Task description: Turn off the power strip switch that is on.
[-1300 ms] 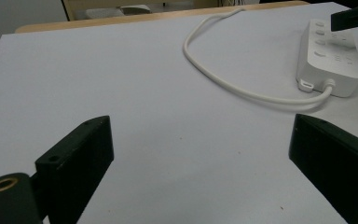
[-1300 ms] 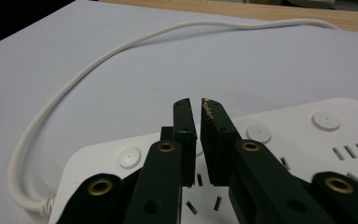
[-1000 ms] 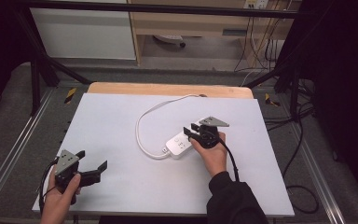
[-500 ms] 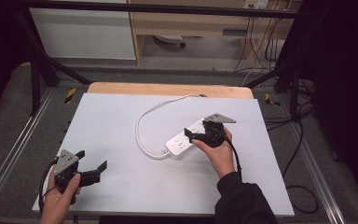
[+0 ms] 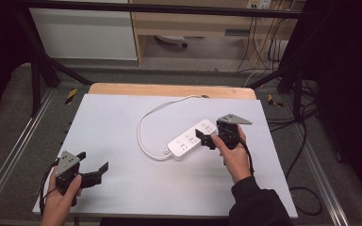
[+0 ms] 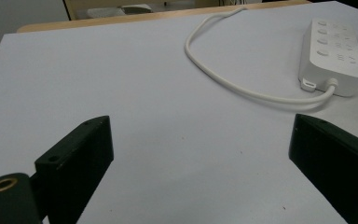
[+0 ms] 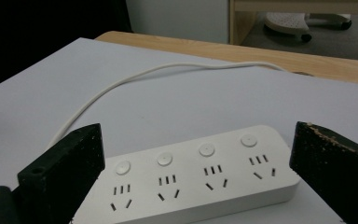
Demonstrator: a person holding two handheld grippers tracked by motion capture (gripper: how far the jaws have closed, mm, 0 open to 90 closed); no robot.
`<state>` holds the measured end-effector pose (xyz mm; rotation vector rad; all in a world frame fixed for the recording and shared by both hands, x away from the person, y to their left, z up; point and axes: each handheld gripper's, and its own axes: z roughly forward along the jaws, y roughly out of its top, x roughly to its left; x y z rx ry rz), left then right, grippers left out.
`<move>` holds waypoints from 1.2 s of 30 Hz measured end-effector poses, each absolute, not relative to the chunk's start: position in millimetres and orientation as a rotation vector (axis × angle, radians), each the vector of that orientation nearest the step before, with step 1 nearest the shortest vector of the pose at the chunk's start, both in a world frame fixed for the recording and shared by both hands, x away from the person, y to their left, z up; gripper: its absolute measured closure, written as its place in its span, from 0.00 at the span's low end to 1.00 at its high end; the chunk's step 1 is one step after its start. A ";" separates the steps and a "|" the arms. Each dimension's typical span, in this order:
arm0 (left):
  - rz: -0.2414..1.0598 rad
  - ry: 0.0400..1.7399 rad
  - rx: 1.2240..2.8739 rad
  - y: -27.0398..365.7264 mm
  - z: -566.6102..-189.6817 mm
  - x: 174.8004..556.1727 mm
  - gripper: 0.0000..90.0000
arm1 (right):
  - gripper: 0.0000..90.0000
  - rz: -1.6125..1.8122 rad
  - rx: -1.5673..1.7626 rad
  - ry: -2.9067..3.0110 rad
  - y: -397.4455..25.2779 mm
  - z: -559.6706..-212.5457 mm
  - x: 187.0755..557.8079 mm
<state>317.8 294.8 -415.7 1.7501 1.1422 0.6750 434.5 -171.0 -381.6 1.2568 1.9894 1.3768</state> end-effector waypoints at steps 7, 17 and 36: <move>0.675 1.145 1.747 295.1 -415.9 318.0 0.07 | 0.04 1.380 1.248 1.958 -192.7 -374.5 425.5; 0.670 1.146 1.744 295.4 -415.9 318.0 0.07 | 0.05 1.366 1.228 1.891 -223.0 -366.8 412.6; 0.673 1.141 1.740 295.7 -415.0 317.4 0.07 | 0.05 1.389 1.232 1.804 -264.8 -366.7 371.9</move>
